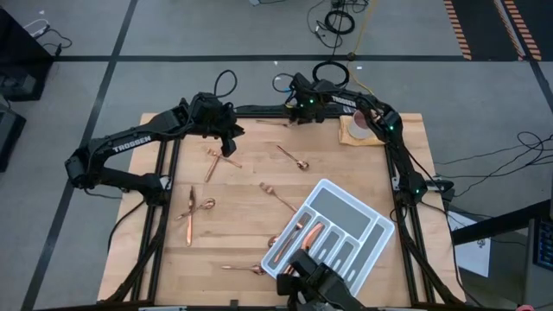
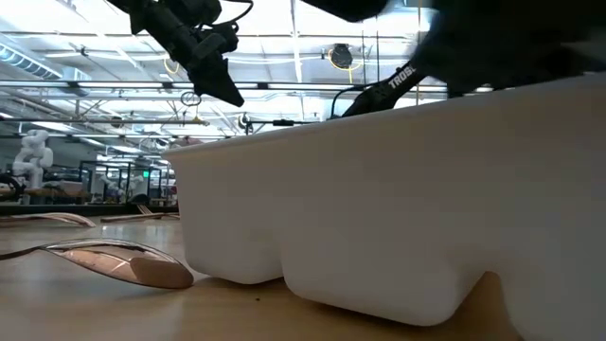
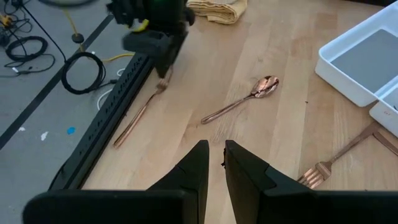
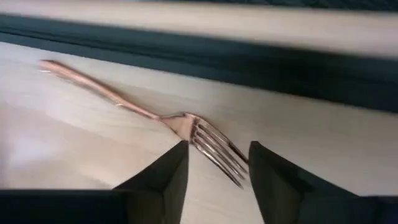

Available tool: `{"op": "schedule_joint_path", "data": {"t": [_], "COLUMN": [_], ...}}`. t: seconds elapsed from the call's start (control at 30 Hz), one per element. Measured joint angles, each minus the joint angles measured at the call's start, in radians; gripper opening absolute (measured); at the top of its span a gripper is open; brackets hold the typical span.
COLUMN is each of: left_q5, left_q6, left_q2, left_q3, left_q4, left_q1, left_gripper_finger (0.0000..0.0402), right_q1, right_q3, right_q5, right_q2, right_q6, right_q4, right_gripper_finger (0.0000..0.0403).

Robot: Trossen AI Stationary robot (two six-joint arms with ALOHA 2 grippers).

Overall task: Sort silverware
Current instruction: Put the gold fork into the silverware tray

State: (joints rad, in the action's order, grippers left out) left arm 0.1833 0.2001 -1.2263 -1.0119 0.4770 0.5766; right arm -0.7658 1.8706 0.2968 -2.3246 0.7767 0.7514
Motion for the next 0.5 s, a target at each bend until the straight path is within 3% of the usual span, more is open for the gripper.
{"op": "schedule_joint_path", "data": {"t": [0.3,0.5], "left_q5": [0.0,0.0], "left_q6": [0.0,0.0], "left_q2": [0.0,0.0], "left_q3": [0.0,0.0], "left_q4": [0.003,0.003], "left_q1": [0.0,0.0], "left_gripper_finger": [0.0059,0.0059], "right_q1": [0.006,0.006], "right_q3": [0.002,0.021], "right_q5": [-0.004,-0.006], "right_q2": [-0.008,-0.008], "right_q6": [-0.032,-0.002], "right_q4": [0.025,-0.018], "right_gripper_finger": [0.0077,0.0078]}}
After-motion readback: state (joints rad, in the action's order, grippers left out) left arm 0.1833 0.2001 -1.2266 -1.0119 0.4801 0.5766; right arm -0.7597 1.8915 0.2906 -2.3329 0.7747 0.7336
